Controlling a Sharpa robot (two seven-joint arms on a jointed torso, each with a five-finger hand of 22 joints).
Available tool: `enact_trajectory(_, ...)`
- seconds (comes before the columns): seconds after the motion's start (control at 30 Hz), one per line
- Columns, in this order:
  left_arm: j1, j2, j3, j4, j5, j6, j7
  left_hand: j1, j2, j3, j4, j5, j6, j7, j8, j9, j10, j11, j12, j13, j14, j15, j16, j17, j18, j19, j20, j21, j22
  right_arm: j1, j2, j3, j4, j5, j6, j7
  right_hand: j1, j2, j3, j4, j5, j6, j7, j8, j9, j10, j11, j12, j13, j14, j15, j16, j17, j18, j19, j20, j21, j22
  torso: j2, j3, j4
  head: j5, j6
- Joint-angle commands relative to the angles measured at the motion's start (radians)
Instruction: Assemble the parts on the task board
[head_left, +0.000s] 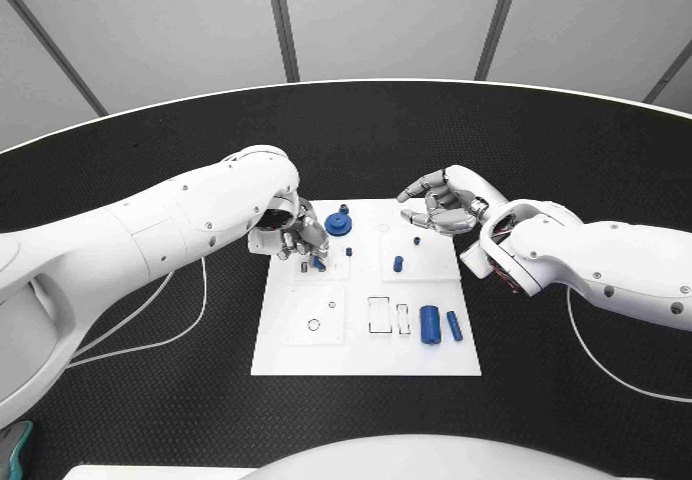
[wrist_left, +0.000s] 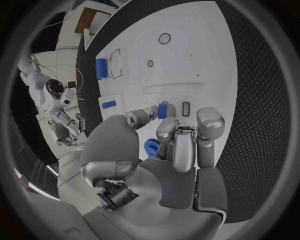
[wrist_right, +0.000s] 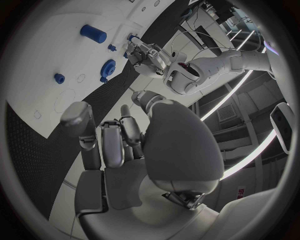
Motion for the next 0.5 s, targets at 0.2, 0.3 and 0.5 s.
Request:
enact_trajectory(0.2, -0.002, -0.002, 0.000, 0.004, -0.008, -0.008, -0.054, 0.016, 0.009, 0.028, -0.022, 0.001, 0.029, -0.024, 0.007, 0.004, 0.004, -0.003, 0.003, 0.003, 0.080, -0.006, 0.002, 0.162, -0.021, 0.009, -0.001, 0.005, 0.002, 0.000, 0.001, 0.000, -0.001, 0.000, 0.001, 0.000, -0.002, -0.004, 0.004, 0.000, 0.006, 0.005, 0.000, 0.003, -0.002, 0.004, 0.000, 0.003, -0.001, 0.045, -0.007, 0.001, 0.002, 0.011, 0.004, 0.001, -0.002, 0.001, 0.000, -0.0005, 0.0005, 0.000, -0.002)
enact_trajectory(0.3, -0.002, -0.003, 0.000, 0.006, -0.009, -0.007, -0.054, 0.016, 0.009, 0.028, -0.022, 0.001, 0.029, -0.024, 0.007, 0.004, 0.004, -0.003, 0.003, 0.003, 0.080, -0.006, 0.002, 0.162, -0.021, 0.009, -0.001, 0.005, 0.002, 0.000, 0.002, 0.000, -0.001, 0.000, 0.001, 0.000, -0.002, -0.004, 0.004, 0.000, 0.006, 0.005, 0.000, 0.003, -0.002, 0.004, 0.000, 0.003, -0.001, 0.045, -0.007, 0.001, 0.002, 0.011, 0.004, 0.001, -0.002, 0.001, 0.000, -0.0004, -0.0001, 0.001, -0.003)
enact_trajectory(0.5, -0.004, -0.004, 0.000, 0.008, -0.010, -0.006, -0.054, 0.016, 0.009, 0.028, -0.022, 0.001, 0.029, -0.024, 0.007, 0.004, 0.004, -0.003, 0.003, 0.003, 0.080, -0.006, 0.002, 0.162, -0.021, 0.009, -0.001, 0.005, 0.002, 0.000, 0.003, 0.000, -0.002, 0.000, 0.002, 0.001, -0.002, -0.004, 0.004, 0.000, 0.006, 0.005, 0.000, 0.003, -0.002, 0.004, 0.000, 0.003, -0.001, 0.045, -0.007, 0.001, 0.002, 0.011, 0.004, 0.001, -0.002, 0.001, -0.001, -0.0002, 0.0000, 0.001, -0.005)
